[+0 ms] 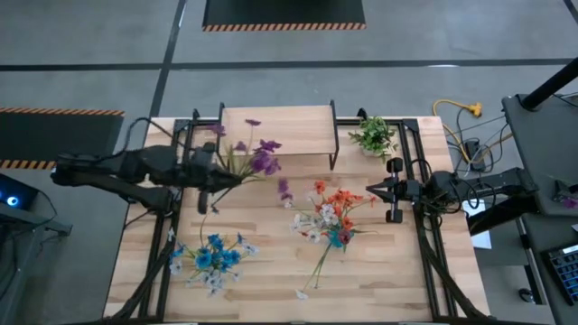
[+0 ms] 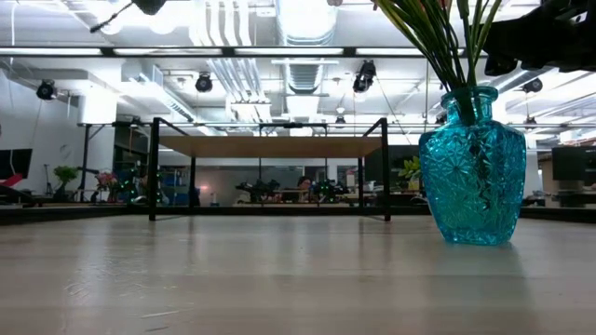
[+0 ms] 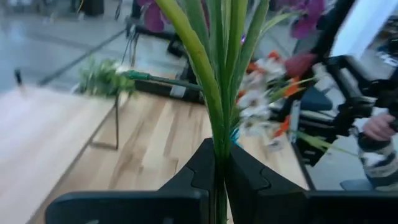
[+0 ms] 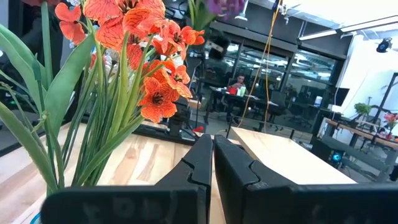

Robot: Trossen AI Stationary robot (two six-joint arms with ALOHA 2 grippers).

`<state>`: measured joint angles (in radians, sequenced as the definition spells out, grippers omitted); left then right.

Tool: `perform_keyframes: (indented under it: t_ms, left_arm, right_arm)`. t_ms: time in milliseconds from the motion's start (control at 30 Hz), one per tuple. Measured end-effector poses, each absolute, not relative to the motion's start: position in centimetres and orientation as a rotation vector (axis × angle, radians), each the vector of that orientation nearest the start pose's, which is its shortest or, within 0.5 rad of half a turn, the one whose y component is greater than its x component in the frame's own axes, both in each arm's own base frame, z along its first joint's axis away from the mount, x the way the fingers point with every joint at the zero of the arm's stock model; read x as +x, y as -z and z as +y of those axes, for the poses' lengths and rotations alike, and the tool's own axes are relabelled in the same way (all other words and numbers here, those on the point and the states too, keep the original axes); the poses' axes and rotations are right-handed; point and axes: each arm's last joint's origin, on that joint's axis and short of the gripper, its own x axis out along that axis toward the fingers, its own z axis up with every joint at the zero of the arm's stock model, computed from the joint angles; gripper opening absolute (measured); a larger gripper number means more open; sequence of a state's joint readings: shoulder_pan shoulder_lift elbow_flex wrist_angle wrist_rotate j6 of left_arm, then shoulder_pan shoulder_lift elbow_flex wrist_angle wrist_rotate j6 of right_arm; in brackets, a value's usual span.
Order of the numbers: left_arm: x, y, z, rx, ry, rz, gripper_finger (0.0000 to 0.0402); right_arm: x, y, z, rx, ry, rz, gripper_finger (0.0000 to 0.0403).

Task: Pick and place flowers into a vace then onto a shelf
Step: Put the violet flowers into the transparent vase

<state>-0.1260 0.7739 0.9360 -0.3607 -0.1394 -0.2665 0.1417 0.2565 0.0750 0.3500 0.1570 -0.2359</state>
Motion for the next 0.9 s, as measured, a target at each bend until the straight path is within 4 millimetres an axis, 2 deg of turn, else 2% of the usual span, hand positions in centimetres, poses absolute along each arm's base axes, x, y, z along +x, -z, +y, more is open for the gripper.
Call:
perform_keyframes:
  t_ms: [233,433,733,900]
  left_arm:
    - [13.8,-37.1,-2.4,-0.175,0.029,0.088,0.0006]
    - [13.3,-34.9,-2.9,-0.183,0.084,0.010,0.0006]
    - [12.1,-31.1,-3.2,-0.343,0.145,-0.077,0.0006]
    - [11.9,-30.1,-3.9,-0.367,0.213,-0.114,0.0006]
  right_arm:
    - [11.1,-20.1,1.1,-0.210,0.035,-0.164,0.0008]
    - [11.1,-20.1,1.1,-0.210,0.035,-0.164,0.0008]
    - [11.1,-20.1,1.1,-0.210,0.035,-0.164,0.0008]
    - [11.1,-20.1,1.1,-0.210,0.035,-0.164,0.0008]
